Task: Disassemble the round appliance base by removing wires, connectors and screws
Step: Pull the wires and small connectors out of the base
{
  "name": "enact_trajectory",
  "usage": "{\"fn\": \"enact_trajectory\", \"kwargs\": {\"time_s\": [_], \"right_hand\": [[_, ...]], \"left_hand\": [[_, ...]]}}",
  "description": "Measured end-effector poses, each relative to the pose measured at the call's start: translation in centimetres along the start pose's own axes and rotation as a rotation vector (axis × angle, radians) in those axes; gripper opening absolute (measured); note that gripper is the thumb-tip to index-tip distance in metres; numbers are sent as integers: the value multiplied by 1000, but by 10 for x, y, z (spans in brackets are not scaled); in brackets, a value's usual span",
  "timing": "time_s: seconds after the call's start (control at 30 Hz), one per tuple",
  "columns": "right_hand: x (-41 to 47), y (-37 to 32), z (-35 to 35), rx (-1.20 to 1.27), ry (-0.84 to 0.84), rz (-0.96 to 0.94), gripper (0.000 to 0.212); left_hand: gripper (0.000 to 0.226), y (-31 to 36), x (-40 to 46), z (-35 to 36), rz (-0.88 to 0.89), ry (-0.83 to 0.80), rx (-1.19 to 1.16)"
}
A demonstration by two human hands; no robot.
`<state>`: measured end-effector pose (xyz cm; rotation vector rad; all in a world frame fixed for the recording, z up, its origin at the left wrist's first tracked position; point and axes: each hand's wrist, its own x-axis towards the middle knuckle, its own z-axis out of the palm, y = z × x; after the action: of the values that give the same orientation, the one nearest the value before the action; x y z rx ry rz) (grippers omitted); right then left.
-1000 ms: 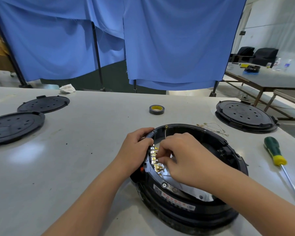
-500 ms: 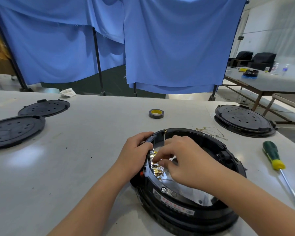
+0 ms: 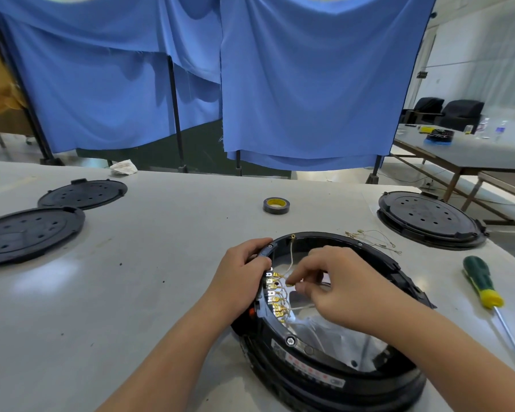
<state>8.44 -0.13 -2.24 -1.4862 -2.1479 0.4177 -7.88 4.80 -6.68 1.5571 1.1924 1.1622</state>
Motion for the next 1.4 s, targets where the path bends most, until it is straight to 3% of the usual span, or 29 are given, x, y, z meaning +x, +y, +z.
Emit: {"fn": "enact_trajectory", "kwargs": {"time_s": [0.23, 0.53, 0.73, 0.87, 1.13, 1.3, 1.4], "right_hand": [[8, -2, -16, 208, 189, 49, 18], [23, 25, -94, 814, 408, 244, 12], [55, 85, -115, 1030, 588, 488, 4], [63, 130, -92, 1149, 594, 672, 3], [59, 181, -42, 946, 575, 899, 12], [55, 190, -39, 361, 493, 820, 19], [54, 180, -48, 171, 469, 740, 23]], "left_hand": [[42, 0, 1, -1, 5, -11, -24], [38, -2, 1, -2, -19, -18, -28], [43, 1, -1, -2, -12, -25, -30], [43, 2, -1, -1, -12, -25, -34], [41, 2, 0, -2, -10, -23, -29], [41, 1, 0, -2, -13, -17, -24], [40, 1, 1, -1, -13, -15, -19]]}}
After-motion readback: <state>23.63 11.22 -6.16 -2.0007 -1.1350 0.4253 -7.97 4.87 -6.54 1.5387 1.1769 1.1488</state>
